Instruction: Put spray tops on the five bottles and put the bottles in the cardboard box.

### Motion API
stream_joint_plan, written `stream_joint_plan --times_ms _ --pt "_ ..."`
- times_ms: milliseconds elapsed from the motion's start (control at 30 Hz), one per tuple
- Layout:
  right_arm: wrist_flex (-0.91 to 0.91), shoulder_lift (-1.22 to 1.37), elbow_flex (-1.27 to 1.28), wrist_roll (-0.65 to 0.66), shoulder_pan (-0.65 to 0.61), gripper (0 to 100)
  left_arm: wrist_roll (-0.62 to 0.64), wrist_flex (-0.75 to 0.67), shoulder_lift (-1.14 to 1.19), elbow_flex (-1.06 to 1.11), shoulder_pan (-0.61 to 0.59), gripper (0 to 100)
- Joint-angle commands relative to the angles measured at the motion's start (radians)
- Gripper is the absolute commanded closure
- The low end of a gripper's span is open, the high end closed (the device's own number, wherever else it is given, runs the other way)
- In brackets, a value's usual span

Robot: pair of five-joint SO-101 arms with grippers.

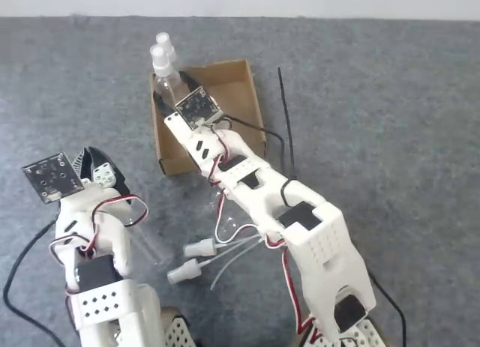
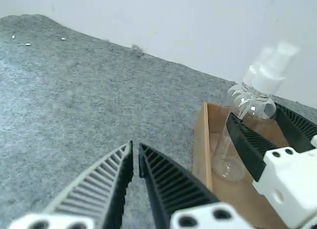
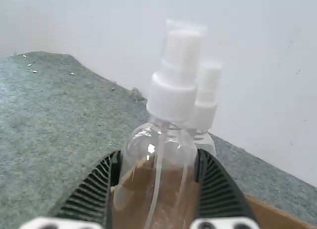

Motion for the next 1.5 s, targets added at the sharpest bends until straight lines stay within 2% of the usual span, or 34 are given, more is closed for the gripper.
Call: stream_joint_plan --times_ms 0,133,533,767,1467 --pt "-0.119 0.007 -0.021 -0.006 -0.005 96.8 -0.008 -0.034 -0.014 -0.024 -0.006 98" --pt "-0.194 0.071 -0.025 -0.002 -0.013 96.8 -0.008 -0.034 -0.014 -0.022 -0.006 98" --pt "-0.191 0.085 -0.026 -0.002 -0.016 95.5 -0.008 -0.034 -0.014 -0.022 -0.006 98" --pt "-0.191 0.087 -0.02 -0.008 -0.016 79.8 -0.008 -0.034 -0.014 -0.022 -0.006 98" --pt "-0.191 0.074 0.008 0.0 -0.039 79.5 -0.009 -0.034 -0.014 -0.022 -0.005 98"
